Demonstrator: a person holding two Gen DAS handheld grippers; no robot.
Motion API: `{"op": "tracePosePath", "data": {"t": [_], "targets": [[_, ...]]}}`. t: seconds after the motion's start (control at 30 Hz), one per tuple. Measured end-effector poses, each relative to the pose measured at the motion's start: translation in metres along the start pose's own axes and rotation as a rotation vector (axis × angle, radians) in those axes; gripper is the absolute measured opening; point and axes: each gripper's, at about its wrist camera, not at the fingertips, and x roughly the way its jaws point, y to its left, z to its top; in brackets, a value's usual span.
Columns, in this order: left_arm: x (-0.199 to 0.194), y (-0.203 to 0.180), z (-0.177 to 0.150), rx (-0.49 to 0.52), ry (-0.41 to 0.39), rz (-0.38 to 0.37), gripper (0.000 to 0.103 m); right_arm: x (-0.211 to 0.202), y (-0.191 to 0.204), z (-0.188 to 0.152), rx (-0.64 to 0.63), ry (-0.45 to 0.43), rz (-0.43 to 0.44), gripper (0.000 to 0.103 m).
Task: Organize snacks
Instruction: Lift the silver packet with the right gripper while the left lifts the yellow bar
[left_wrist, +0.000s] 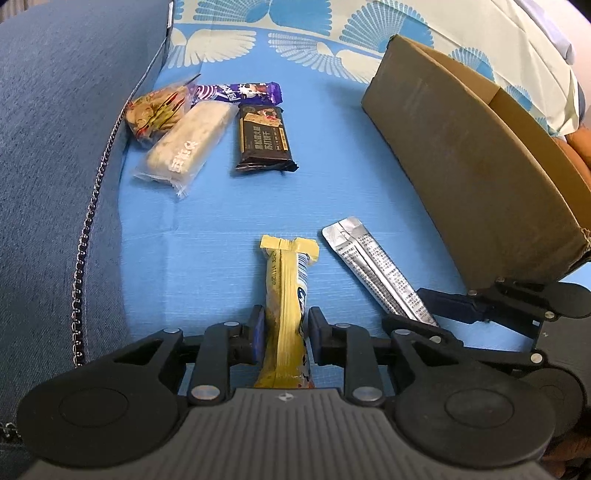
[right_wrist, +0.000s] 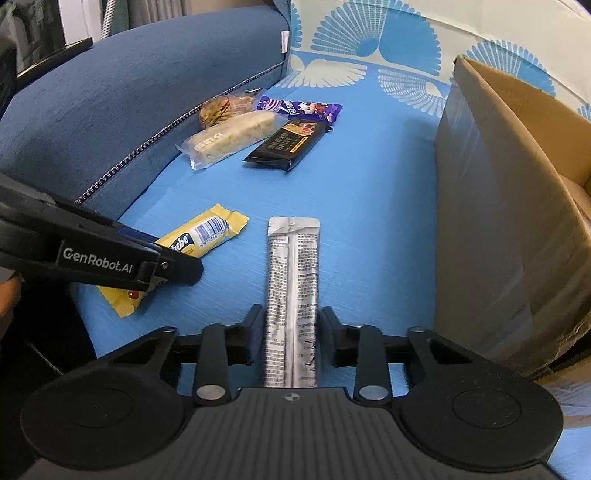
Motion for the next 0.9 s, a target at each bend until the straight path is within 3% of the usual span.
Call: {"op": "tracePosePath", "data": {"t": [0.2, 0.9], "targets": [[-0.004, 0.0, -0.002, 0.006, -0.013, -0.001, 0.018, -0.007, -0.001, 0.0, 0.005, -0.02, -0.013, 0.029], [-0.033, 0.011, -0.005, -0.051, -0.182, -0.054, 0.017, -0.044, -0.011, 0.01, 0.041, -0.194, -0.012, 0.029]]}}
